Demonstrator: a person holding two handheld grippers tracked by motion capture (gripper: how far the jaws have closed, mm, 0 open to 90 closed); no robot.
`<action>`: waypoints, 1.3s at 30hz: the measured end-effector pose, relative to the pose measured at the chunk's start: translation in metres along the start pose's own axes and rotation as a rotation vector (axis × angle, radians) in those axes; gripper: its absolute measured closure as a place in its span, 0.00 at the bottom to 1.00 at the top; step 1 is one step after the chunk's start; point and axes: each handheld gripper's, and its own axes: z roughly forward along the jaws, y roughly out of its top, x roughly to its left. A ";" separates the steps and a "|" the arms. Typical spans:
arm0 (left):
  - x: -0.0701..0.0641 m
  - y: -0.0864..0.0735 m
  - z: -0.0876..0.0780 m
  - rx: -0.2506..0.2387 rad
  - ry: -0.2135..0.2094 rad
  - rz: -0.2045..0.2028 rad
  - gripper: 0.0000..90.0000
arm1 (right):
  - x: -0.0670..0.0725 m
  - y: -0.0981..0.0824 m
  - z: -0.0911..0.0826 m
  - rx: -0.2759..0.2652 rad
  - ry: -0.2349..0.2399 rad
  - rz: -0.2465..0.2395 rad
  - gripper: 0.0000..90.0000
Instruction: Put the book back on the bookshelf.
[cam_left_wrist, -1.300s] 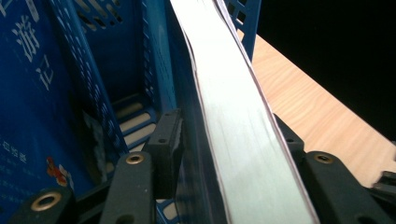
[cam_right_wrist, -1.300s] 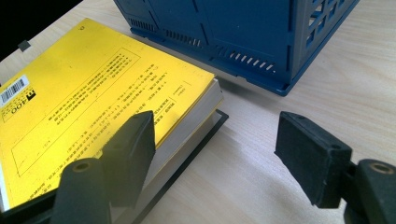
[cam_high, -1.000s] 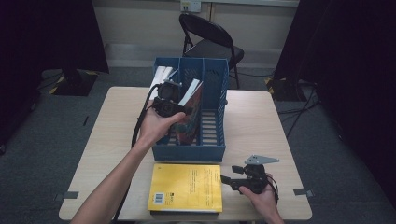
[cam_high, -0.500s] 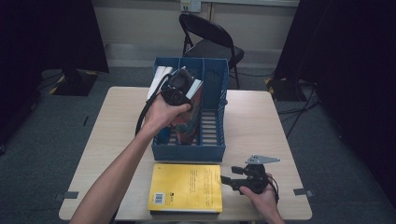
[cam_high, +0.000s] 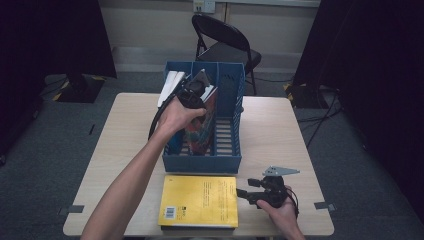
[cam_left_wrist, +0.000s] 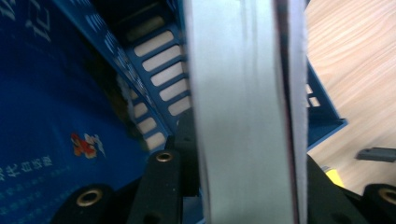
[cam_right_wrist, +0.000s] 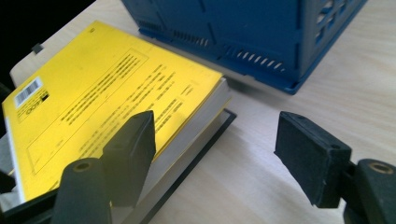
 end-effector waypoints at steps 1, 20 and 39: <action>0.001 0.001 0.000 0.006 0.001 -0.004 0.79 | -0.001 0.000 -0.001 -0.009 -0.006 0.000 0.31; 0.007 0.014 -0.004 -0.007 0.054 -0.100 0.82 | -0.002 0.000 -0.001 -0.006 -0.021 0.008 0.31; 0.016 0.045 0.009 -0.109 0.145 -0.212 0.82 | -0.004 -0.001 -0.001 -0.003 -0.005 0.013 0.31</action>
